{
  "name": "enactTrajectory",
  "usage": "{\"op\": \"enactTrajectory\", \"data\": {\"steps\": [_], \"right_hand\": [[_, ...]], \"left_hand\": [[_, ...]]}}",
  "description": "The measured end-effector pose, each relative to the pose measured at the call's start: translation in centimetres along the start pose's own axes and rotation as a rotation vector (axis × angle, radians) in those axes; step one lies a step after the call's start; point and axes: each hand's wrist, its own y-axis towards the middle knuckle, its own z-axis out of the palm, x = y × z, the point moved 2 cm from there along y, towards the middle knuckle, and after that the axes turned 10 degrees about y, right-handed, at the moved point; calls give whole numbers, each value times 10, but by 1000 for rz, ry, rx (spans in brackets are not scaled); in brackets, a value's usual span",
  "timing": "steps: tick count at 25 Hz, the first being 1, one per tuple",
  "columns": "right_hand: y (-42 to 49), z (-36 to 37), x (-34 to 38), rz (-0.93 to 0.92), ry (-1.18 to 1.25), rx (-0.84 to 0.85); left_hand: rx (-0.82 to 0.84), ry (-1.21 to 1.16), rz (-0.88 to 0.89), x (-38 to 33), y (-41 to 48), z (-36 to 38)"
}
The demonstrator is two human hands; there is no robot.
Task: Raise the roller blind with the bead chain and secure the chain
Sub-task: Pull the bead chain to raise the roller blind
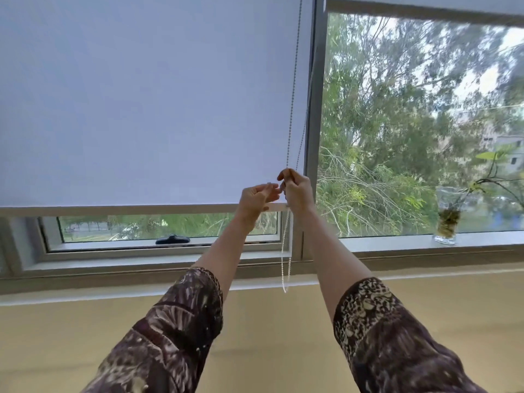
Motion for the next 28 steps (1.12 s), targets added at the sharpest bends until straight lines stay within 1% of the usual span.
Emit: {"op": "enactTrajectory", "data": {"steps": [2,5,7,10,12,14,18,19,20,24,26,28], "right_hand": [[-32,-29,30,-20,-16,26],[-59,-41,34,10,-25,69],[-76,-38,17,75,-27,94],[-94,-37,6,128,-15,112],[-108,-45,11,144,-31,140],[-123,-54,20,171,-49,166],[-136,-68,40,373,19,251],[-135,-72,47,404,42,245],[-133,-75,56,401,72,216],[-111,-76,107,231,144,69],[-100,-68,137,169,158,71],[-95,-59,162,117,175,112]], "left_hand": [[-11,-43,110,-57,-32,17],[-29,-48,157,-99,-46,31],[-38,-54,170,-102,-45,34],[-119,-48,153,-97,-43,39],[-205,-42,132,-96,-55,45],[-231,-56,121,-97,-71,51],[-254,-42,144,-99,-102,50],[-262,-26,150,-100,-109,50],[-272,-11,152,-101,-117,51],[-325,82,184,-95,-146,53],[-305,62,156,-82,-160,57],[-281,50,103,-68,-174,62]]}}
